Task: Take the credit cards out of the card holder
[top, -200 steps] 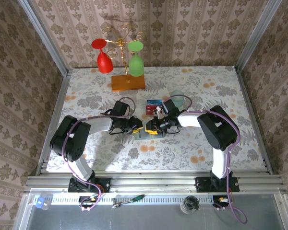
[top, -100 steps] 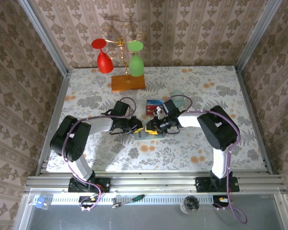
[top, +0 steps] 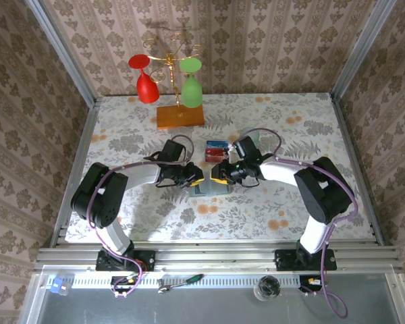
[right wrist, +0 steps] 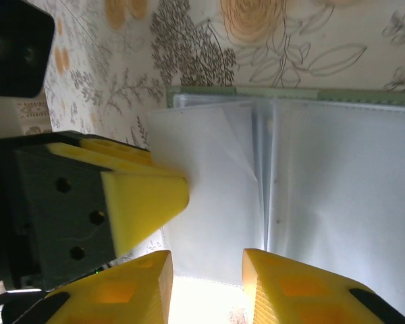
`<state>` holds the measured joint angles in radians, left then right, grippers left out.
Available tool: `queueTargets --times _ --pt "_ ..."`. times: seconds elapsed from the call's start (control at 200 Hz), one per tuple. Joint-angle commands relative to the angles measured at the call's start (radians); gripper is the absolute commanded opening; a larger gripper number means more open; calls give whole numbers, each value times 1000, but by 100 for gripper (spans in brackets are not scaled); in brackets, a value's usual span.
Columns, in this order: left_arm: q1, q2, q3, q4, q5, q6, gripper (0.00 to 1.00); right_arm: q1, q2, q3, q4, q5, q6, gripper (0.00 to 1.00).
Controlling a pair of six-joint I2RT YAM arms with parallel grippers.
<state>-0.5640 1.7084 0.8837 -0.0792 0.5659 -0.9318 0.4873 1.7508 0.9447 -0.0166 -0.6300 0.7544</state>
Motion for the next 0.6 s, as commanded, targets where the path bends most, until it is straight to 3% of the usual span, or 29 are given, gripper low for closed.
queueTargets --times 0.0,0.44,0.595 --pt "-14 -14 46 -28 23 4 21 -12 -45 -19 -73 68 -38 33" --pt "-59 77 144 -27 41 0 23 -44 -121 -80 -84 102 -38 34" --pt "-77 112 183 -14 57 1 32 -56 -172 -108 -102 140 -36 34"
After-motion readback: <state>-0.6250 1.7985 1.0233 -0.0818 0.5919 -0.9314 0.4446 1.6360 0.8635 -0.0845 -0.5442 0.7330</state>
